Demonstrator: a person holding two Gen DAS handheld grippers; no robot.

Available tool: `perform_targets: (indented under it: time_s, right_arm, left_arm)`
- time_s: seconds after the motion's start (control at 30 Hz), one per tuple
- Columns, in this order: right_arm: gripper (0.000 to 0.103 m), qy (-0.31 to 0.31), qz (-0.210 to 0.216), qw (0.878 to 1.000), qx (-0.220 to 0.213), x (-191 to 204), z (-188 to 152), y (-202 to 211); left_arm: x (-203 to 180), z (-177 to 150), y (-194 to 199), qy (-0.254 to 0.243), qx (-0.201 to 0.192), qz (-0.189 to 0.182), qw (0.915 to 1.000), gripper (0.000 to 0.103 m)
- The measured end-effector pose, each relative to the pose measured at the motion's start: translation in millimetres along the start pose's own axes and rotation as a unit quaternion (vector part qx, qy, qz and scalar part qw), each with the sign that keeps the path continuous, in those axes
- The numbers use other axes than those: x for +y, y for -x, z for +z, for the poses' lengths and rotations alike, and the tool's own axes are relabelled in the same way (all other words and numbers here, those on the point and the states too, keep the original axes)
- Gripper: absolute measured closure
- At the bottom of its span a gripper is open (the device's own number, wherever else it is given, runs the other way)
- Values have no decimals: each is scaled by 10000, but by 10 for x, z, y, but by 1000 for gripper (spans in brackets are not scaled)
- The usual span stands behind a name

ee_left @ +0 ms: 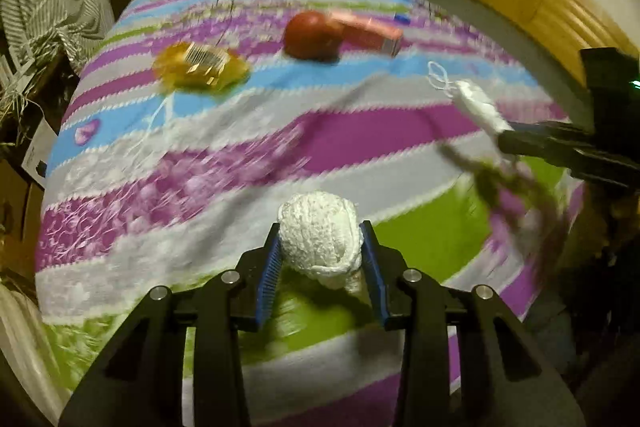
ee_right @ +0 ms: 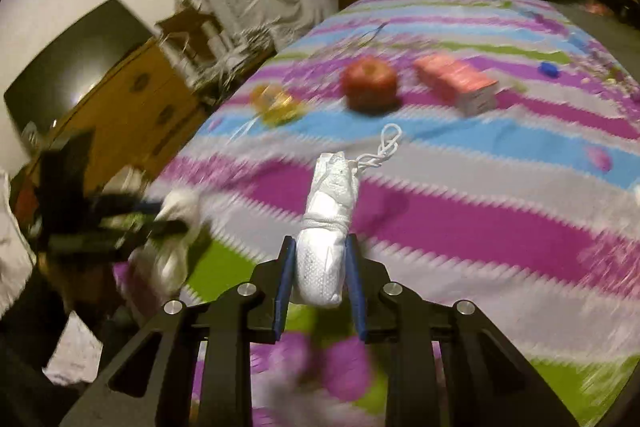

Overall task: Collect trash
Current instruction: 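Grasp white tissue with left tool while right tool grasps white sock, then carry tissue and sock with both tools over the bucket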

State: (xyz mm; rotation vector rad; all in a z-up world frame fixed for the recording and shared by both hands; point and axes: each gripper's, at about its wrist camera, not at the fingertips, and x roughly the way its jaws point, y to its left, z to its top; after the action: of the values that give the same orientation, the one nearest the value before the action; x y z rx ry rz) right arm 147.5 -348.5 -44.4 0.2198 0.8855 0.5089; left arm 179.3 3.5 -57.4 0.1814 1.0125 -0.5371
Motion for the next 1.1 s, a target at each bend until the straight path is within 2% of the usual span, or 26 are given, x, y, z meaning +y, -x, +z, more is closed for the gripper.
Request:
perform_targets:
  time_s: [0.07,0.13,0.17,0.23,0.27,0.3,0.37,0.4,0.53,0.63,0.67,0.7,0.73,0.77,0.8,0.83,0.93,1.1]
  right_arm:
    - [76,132,-347,9993,38,172,-107,-130]
    - [76,155,-546,9983,164,223,-182,-305]
    - [74,184,-675,9973,224,247,-227,-400]
    - [70,262,-759,9966,202,290,-287,-483]
    - [64,307,-795,9962,156,313,-296,-472]
    - [53,319,-871,9956,108,341,-299,-433]
    - [36,292,-959,9949,-130,344,-305,-302]
    - [33,262,-992,9944,-261,318,-311,-240]
    - [33,-3,-972,9939,-514,263,-343,-137]
    - [37,-7,-1039,9935,-472,299,-370,-259]
    - [40,24,-1059,9933,-468,315,-383,-281]
    - [47,68,-1078,9931,-455,330,-392,-312]
    - [53,124,-1141,9925,-427,342,-405,-359]
    - [67,126,-1202,9920,-370,335,-425,-411]
    - [72,88,-1264,9913,-360,315,-443,-446]
    - [73,62,-1263,9911,-410,303,-455,-446]
    - [75,-103,-1191,9915,-503,256,-476,-413]
    - [75,-187,-985,9928,-659,412,-453,-294]
  left_arm:
    - [159,-54,-117,-64,148,53,9999,62]
    - [229,-83,-152,-2,-4,197,9998,36]
    - [216,-102,-145,4,-109,373,9992,33]
    - [145,-149,-76,-77,-358,546,9978,31]
    - [112,-189,-16,-96,-532,643,9965,28]
    - [97,-208,21,-70,-645,731,9952,26]
    - [86,-293,159,184,-974,848,9915,25]
    - [69,-349,228,372,-1135,881,9889,25]
    - [-110,-391,256,526,-1469,1071,9819,25]
    - [-182,-388,147,641,-1406,1201,9807,25]
    - [-169,-376,79,776,-1322,1237,9804,25]
    - [-147,-386,34,884,-1263,1212,9806,36]
    - [-106,-379,-63,1039,-1127,1139,9816,56]
    - [-75,-397,-118,1118,-1029,1128,9819,64]
    - [-51,-420,-155,1217,-994,1099,9814,65]
    - [-23,-450,-131,1328,-1112,1005,9797,68]
    - [-1,-498,-34,1463,-1212,848,9781,70]
    - [-30,-504,153,1600,-1308,935,9739,70]
